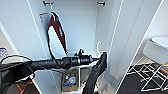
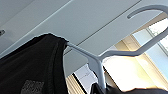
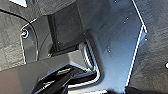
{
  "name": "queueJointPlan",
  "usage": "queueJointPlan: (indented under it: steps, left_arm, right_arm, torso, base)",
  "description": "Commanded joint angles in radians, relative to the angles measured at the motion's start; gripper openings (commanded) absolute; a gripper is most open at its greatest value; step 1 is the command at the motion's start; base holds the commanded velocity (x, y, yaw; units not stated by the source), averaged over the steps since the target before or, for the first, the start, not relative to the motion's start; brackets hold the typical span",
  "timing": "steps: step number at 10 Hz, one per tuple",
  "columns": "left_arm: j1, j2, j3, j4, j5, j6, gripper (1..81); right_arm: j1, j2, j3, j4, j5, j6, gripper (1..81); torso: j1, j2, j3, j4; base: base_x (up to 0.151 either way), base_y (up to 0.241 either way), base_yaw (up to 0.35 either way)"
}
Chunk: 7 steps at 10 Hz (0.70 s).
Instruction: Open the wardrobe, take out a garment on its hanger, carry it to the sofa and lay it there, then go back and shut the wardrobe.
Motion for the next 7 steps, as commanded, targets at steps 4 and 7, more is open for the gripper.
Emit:
queueJointPlan:
  steps: [4,7]
  left_arm:
    - [-0.089,-0.016,0.076,0.077,-0.003,0.009,1.0]
    - [-0.065,-0.018,0.092,0.094,0.017,0.008,1.0]
  right_arm:
    - [0.021,0.007,0.008,-0.004,-0.052,-0.003,81.1]
    - [0.023,0.007,0.008,-0.004,-0.050,-0.003,81.1]
  torso:
    - [0.000,0.000,0.000,0.000]
    - [0.000,0.000,0.023,0.000]
  base:
    - [0.000,0.000,0.000]
    - [0.000,0.000,0.000]
